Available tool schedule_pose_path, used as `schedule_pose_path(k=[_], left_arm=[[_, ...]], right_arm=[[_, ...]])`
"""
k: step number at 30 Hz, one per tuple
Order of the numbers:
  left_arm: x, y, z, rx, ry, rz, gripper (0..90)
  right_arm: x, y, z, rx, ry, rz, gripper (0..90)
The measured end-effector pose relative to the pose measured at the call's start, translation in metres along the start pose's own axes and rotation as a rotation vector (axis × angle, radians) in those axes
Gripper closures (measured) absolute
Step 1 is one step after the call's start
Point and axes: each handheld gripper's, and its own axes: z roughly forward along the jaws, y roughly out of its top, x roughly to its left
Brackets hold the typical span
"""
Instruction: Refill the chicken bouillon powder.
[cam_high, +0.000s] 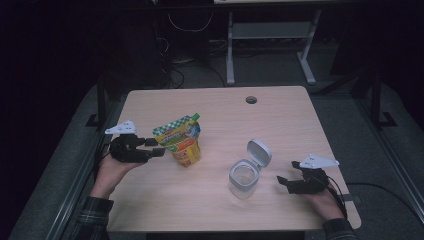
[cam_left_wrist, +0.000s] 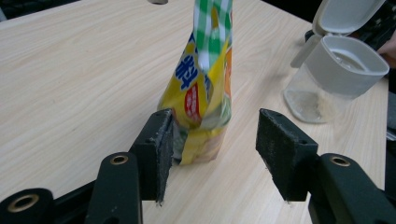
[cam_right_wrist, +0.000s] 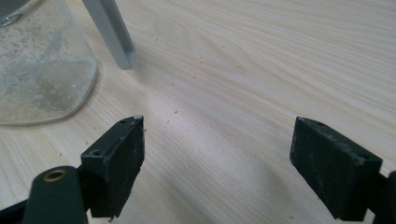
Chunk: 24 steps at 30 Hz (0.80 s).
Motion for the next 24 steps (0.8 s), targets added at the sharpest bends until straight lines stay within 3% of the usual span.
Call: schedule_pose_path(k=[14,24], left_arm=[[-0.001,0.017,0.021,-0.015,-0.024,0.031,48.6],[-0.001,0.021,0.027,-0.001,-0.019,0.054,67.4]], right_arm=[[0.000,-0.001,0.001,0.004,-0.002,0.004,17.5],[-0.001,-0.001,0.000,0.003,-0.004,0.004,17.5]])
